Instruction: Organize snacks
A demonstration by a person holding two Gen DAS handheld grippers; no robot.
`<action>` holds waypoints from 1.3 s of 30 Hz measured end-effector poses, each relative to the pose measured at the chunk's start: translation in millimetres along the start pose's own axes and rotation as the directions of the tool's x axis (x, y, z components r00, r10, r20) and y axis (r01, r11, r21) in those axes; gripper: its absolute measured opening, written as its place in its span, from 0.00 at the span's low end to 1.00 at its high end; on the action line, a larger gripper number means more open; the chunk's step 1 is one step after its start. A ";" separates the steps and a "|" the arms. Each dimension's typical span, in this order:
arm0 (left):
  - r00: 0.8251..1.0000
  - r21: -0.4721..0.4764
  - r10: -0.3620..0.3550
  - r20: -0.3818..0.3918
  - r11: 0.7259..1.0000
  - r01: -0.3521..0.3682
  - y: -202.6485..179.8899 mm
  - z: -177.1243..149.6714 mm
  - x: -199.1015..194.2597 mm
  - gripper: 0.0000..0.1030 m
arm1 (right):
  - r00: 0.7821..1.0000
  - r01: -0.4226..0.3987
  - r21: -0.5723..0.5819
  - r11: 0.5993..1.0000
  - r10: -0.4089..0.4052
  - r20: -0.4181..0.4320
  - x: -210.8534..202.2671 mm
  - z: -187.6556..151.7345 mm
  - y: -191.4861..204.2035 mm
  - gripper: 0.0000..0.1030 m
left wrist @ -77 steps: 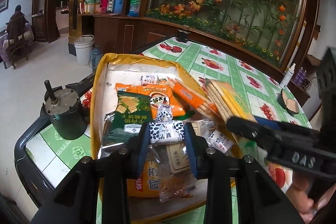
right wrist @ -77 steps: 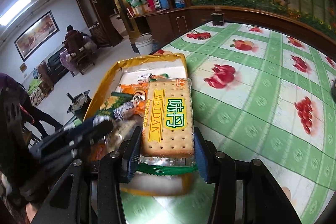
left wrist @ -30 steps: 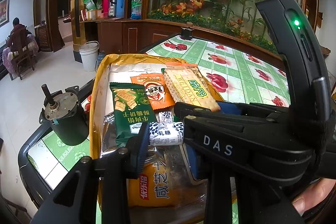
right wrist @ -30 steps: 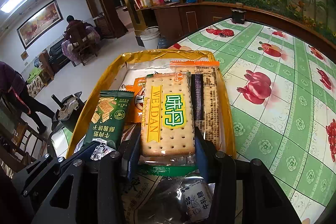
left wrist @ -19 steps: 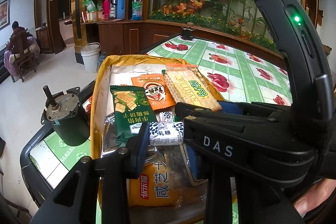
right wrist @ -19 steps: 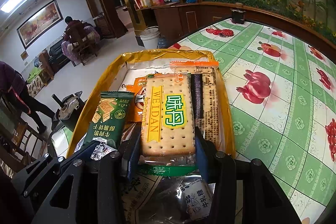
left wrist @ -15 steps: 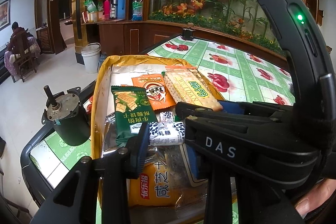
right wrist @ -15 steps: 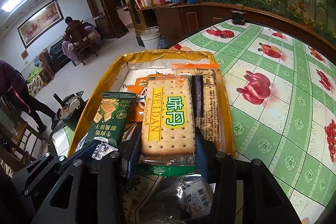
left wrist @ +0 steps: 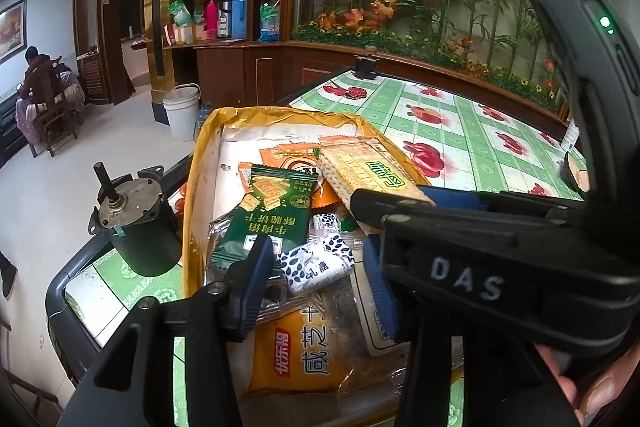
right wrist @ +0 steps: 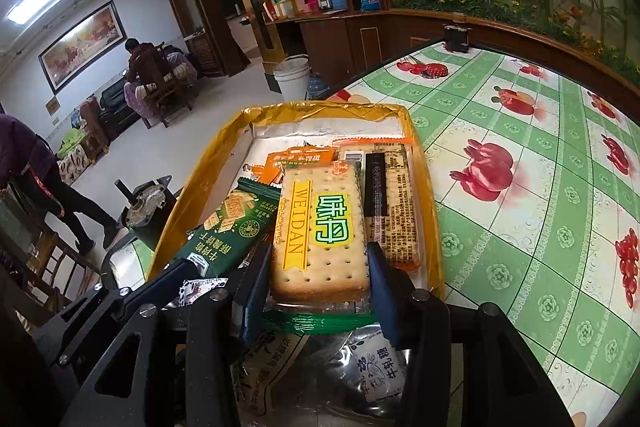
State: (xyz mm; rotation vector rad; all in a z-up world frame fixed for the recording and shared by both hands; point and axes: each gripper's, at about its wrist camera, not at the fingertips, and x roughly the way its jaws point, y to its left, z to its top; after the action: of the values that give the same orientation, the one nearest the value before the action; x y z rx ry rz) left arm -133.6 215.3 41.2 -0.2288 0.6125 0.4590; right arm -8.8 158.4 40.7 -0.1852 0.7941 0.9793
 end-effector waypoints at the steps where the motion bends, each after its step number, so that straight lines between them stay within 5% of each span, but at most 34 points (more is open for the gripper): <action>1: 1.000 -0.001 0.004 0.001 1.000 -0.004 -0.2 0.0 -0.2 0.47 | 1.000 -0.007 0.004 1.000 0.007 0.003 -1.9 0.4 -0.4 0.50; 12: 0.999 -0.014 0.039 -0.008 0.999 -0.039 -0.1 -1.1 0.8 0.67 | 0.999 -0.036 0.049 0.998 0.034 0.038 -22.3 3.3 -6.3 0.50; 23: 0.996 0.019 0.087 0.012 0.996 -0.088 -6.1 -2.4 -3.7 0.80 | 0.993 -0.028 0.113 0.993 0.015 0.116 -54.5 -4.8 -22.2 0.79; 39: 0.978 0.086 0.191 0.090 0.976 -0.198 -20.6 -10.7 -17.8 1.00 | 0.986 0.072 0.120 0.990 -0.089 0.144 -96.3 -48.8 -46.0 0.92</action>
State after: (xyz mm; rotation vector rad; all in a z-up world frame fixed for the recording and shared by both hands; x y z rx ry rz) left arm -142.0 187.5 44.9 -0.0593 0.5776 0.6237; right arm -26.8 44.4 61.9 -0.0437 0.6986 0.8580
